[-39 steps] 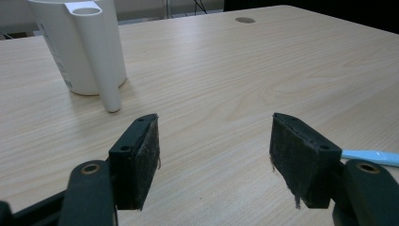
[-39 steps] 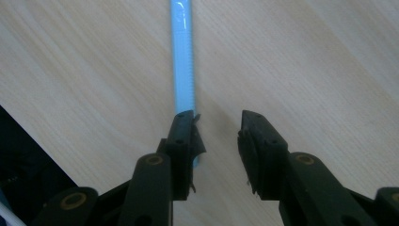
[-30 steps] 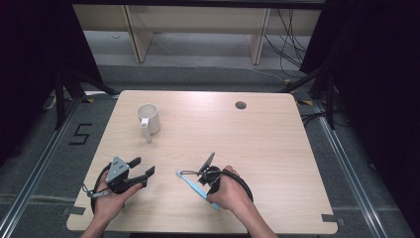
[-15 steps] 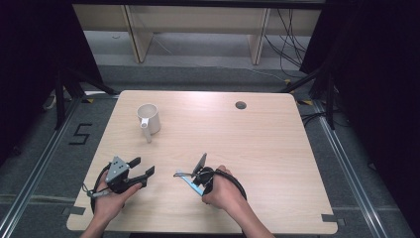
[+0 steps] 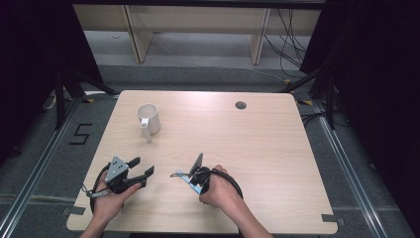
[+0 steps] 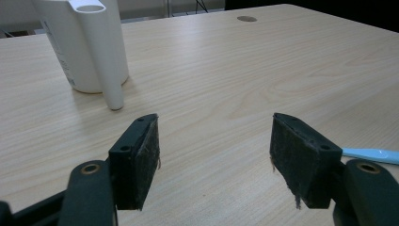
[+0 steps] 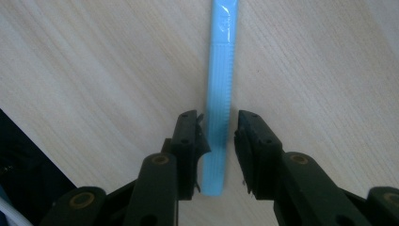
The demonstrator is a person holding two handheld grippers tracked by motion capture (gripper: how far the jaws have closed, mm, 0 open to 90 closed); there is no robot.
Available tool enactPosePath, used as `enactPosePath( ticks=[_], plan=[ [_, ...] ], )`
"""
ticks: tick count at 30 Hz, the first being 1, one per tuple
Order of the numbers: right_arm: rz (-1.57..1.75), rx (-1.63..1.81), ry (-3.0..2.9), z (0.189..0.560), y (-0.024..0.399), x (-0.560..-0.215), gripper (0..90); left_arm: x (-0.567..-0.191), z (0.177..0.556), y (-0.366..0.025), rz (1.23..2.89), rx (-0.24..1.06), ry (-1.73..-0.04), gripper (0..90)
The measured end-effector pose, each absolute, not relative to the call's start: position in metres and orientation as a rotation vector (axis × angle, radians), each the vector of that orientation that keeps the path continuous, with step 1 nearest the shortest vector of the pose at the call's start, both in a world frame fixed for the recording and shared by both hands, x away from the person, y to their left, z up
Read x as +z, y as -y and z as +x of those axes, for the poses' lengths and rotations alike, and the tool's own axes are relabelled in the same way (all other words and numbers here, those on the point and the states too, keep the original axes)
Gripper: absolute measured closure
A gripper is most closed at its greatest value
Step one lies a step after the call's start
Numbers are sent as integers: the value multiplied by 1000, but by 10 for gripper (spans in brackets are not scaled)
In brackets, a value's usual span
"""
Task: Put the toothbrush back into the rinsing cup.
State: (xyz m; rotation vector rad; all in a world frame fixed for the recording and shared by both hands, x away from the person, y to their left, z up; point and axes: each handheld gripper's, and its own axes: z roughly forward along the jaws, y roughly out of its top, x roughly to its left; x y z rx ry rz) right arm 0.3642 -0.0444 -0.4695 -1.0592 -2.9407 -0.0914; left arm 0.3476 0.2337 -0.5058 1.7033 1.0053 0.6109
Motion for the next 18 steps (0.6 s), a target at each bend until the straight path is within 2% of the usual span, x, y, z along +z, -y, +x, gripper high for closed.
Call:
enactPosePath(
  ticks=[18],
  plan=[
    [-1084, -76, 2929, 368, 43, -477, 763, -506, 347, -235, 1706, 612, -1009, 332]
  ],
)
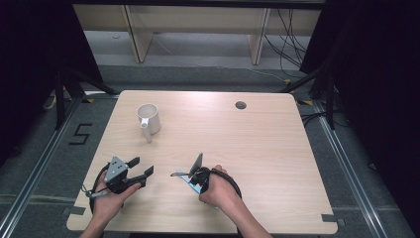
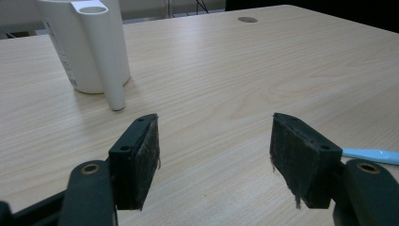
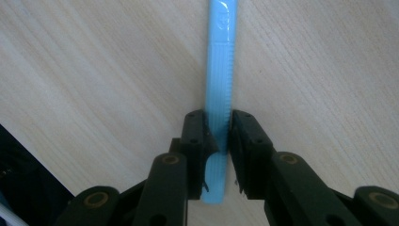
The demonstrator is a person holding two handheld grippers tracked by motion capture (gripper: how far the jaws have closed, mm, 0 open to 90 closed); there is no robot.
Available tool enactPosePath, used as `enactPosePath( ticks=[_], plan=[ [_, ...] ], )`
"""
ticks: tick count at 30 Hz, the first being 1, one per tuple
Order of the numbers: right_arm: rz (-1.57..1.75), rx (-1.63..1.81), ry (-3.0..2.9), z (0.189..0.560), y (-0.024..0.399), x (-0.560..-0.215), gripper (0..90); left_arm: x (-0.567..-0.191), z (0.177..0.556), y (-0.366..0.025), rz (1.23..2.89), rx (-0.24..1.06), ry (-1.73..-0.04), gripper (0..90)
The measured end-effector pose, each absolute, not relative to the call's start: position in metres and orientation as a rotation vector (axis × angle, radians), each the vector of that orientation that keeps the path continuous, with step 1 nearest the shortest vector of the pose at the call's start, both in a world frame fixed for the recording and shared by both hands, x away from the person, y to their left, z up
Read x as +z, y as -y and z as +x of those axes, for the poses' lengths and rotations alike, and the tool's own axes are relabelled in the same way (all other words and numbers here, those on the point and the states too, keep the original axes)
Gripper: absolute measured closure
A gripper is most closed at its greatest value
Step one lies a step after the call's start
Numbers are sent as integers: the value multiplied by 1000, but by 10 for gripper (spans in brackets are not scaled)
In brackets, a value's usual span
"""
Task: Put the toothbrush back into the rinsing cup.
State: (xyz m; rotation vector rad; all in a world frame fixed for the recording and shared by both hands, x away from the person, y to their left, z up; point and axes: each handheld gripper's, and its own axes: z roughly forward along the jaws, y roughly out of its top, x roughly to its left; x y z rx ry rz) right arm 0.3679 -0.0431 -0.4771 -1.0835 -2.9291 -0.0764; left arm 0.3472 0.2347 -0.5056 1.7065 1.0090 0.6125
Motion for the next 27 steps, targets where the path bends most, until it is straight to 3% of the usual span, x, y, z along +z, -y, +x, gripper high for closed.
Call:
enactPosePath(
  ticks=[16, 27],
  plan=[
    [-1143, -94, 2887, 370, 50, -474, 790, -507, 347, -232, 1703, 601, -1005, 328],
    [-1154, -290, 2939, 366, 60, -463, 790, -508, 347, -230, 1712, 594, -1002, 328]
  ],
)
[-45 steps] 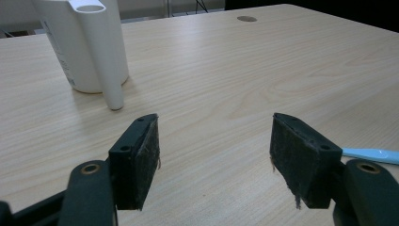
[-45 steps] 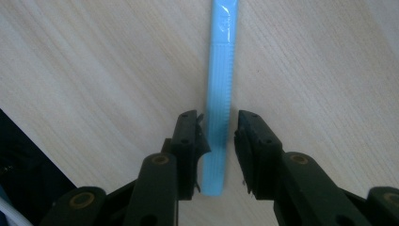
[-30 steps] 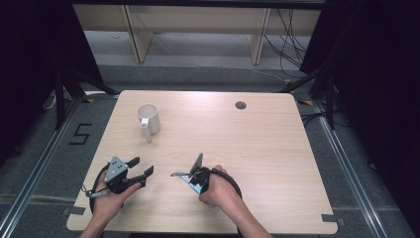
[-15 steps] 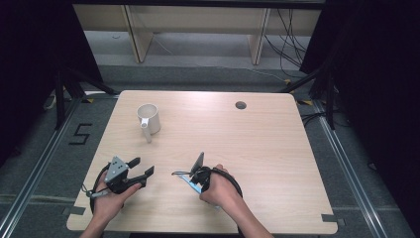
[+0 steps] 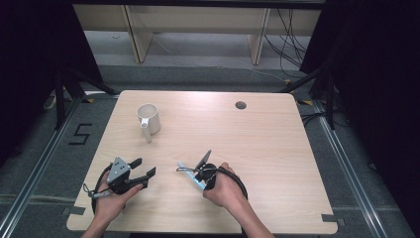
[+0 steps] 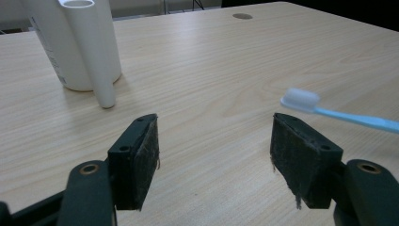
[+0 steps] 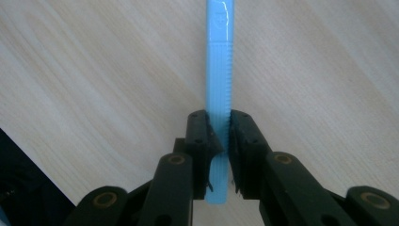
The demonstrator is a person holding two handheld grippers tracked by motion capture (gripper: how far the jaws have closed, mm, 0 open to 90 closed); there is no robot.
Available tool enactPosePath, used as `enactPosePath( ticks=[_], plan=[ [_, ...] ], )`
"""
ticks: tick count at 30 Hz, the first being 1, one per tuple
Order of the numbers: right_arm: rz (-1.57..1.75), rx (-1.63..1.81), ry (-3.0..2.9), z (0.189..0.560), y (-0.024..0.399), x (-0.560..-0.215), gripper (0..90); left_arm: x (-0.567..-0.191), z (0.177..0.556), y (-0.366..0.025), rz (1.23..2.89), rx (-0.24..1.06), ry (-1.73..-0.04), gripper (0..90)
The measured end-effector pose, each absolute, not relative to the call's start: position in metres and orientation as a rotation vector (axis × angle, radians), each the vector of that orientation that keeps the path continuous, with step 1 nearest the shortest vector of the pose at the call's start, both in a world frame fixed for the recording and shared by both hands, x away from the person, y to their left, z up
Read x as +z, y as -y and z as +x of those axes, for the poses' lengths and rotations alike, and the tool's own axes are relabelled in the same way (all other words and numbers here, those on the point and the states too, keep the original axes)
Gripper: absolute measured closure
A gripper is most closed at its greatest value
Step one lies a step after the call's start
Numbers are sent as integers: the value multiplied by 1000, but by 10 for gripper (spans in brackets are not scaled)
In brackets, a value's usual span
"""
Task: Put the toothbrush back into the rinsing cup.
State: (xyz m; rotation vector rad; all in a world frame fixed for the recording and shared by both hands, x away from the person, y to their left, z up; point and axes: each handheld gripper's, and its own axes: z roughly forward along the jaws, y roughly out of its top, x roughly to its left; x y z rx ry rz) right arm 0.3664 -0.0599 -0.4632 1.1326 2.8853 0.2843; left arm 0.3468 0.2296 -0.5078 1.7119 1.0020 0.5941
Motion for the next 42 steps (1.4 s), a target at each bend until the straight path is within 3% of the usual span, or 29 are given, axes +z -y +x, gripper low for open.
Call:
enactPosePath(
  ticks=[21, 42],
  plan=[
    [1182, 616, -2705, 356, 72, -450, 790, -507, 346, -225, 1702, 574, -980, 333],
    [1057, 1035, -2409, 348, 80, -462, 791, -501, 344, -212, 1684, 533, -944, 347]
  ],
)
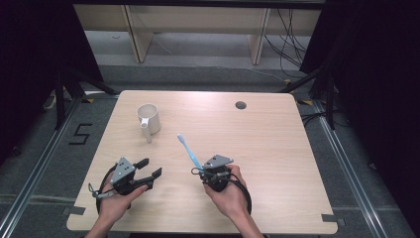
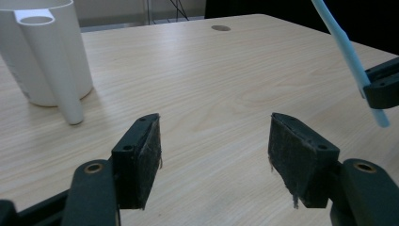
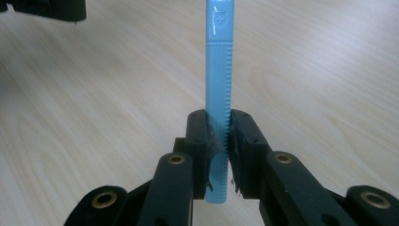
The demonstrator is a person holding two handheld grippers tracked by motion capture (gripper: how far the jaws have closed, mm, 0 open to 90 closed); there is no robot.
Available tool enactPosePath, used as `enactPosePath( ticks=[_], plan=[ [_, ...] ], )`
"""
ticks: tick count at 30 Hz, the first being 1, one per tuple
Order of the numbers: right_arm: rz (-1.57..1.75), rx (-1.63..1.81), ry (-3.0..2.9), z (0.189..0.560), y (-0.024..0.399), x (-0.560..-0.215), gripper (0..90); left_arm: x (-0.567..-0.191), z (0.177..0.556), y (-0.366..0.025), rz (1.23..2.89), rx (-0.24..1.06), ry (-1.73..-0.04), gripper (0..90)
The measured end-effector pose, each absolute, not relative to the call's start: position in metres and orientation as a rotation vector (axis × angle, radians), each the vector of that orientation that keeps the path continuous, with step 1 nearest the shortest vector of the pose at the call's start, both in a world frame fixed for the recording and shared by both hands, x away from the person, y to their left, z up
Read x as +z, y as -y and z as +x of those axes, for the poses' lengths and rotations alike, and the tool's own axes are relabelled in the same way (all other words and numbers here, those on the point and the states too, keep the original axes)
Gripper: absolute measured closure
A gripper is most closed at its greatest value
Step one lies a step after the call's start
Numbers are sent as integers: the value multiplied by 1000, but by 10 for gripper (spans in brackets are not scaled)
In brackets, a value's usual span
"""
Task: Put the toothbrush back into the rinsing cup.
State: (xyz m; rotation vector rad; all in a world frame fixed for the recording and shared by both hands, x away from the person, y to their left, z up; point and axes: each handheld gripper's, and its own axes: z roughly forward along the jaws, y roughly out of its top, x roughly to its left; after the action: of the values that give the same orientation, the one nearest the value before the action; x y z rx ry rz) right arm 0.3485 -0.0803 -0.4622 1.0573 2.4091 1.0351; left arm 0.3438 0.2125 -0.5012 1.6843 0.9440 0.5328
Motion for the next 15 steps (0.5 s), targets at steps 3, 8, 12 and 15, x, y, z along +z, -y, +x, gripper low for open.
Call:
enactPosePath(
  ticks=[3, 8, 12, 15],
  plan=[
    [1041, 1084, -2367, 346, 79, -464, 791, -500, 344, -210, 1673, 503, -939, 349],
    [1034, 1141, -2317, 344, 78, -467, 792, -497, 344, -207, 1677, 500, -926, 366],
    [1027, 1162, -2316, 344, 74, -467, 792, -493, 343, -207, 1686, 499, -915, 370],
    [991, 1198, -2282, 345, 69, -469, 792, -490, 344, -207, 1672, 490, -912, 370]
  ],
)
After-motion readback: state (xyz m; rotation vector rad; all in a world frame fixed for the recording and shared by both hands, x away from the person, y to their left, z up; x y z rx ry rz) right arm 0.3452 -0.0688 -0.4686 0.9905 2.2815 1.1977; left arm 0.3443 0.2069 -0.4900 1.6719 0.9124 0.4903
